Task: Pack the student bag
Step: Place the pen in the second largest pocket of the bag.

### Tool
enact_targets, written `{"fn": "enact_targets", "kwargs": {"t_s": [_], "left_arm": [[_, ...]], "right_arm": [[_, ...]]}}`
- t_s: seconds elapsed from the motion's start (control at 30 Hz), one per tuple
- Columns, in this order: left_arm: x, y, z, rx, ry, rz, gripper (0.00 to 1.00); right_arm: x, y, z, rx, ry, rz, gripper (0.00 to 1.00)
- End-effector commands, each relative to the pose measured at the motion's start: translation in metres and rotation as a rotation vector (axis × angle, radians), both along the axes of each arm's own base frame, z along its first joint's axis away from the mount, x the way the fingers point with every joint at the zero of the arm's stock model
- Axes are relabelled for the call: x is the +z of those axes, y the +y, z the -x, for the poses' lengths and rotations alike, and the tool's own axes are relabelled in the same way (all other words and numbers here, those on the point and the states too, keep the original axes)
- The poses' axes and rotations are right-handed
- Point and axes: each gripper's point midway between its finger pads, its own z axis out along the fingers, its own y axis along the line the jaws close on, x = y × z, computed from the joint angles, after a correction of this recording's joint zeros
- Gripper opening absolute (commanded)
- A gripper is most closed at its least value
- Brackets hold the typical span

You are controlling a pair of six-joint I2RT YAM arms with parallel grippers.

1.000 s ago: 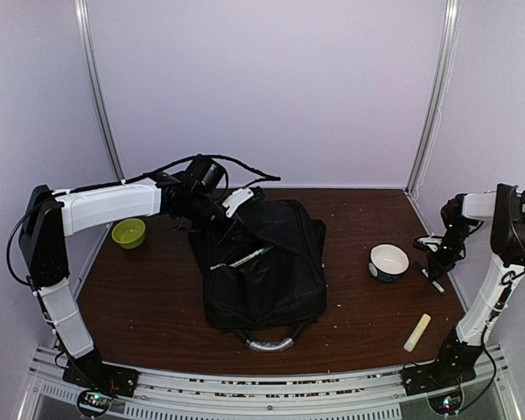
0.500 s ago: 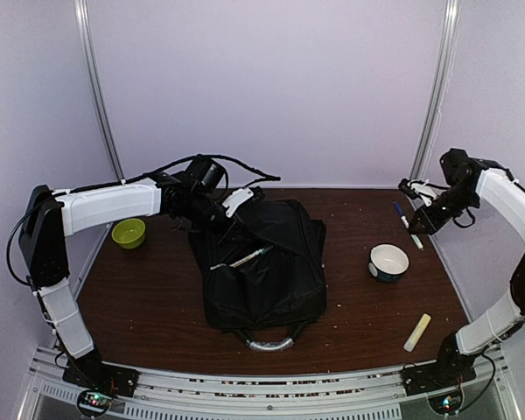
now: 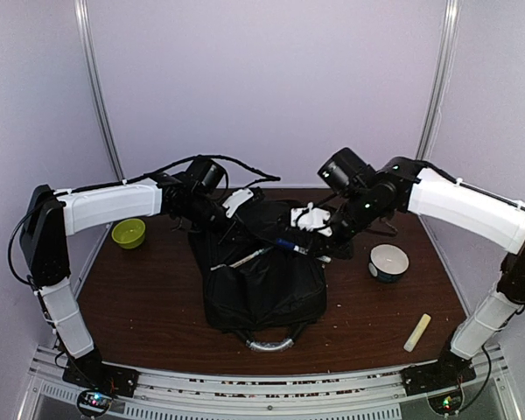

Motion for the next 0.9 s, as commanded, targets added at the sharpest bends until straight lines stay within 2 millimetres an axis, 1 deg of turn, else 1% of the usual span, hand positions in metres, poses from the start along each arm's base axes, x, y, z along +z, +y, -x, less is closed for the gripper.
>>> {"fn": "enact_targets", "kwargs": {"t_s": [0.0, 0.1, 0.23, 0.27, 0.33, 0.43, 0.5, 0.57, 0.8, 0.87], "left_arm": [[0.026, -0.015, -0.006, -0.03, -0.028, 0.104, 0.0], [0.027, -0.016, -0.005, -0.035, -0.024, 0.11, 0.0], [0.028, -0.017, -0.005, -0.038, -0.021, 0.115, 0.0], [0.028, -0.017, -0.004, -0.04, -0.02, 0.117, 0.0], [0.028, -0.017, -0.003, -0.043, -0.015, 0.117, 0.0], [0.029, -0.017, -0.003, -0.043, -0.014, 0.115, 0.0], [0.029, -0.017, -0.003, -0.045, -0.014, 0.115, 0.0], [0.029, -0.016, -0.003, -0.044, -0.015, 0.111, 0.0], [0.03, -0.017, -0.003, -0.045, -0.015, 0.114, 0.0], [0.03, -0.017, -0.003, -0.046, -0.015, 0.114, 0.0]], "right_arm": [[-0.009, 0.036, 0.004, 0.154, -0.202, 0.136, 0.04], [-0.013, 0.063, 0.004, 0.223, -0.286, 0.156, 0.04], [-0.014, 0.097, -0.005, 0.253, -0.354, 0.125, 0.04], [-0.017, 0.104, -0.008, 0.257, -0.362, 0.125, 0.04], [-0.023, 0.115, -0.016, 0.26, -0.384, 0.132, 0.04], [-0.039, 0.122, -0.031, 0.26, -0.435, 0.171, 0.04], [-0.049, 0.123, -0.04, 0.242, -0.468, 0.2, 0.03], [-0.06, 0.119, -0.046, 0.247, -0.494, 0.245, 0.03], [-0.085, 0.096, -0.061, 0.215, -0.53, 0.374, 0.02], [-0.088, 0.091, -0.067, 0.194, -0.536, 0.398, 0.02]]}}
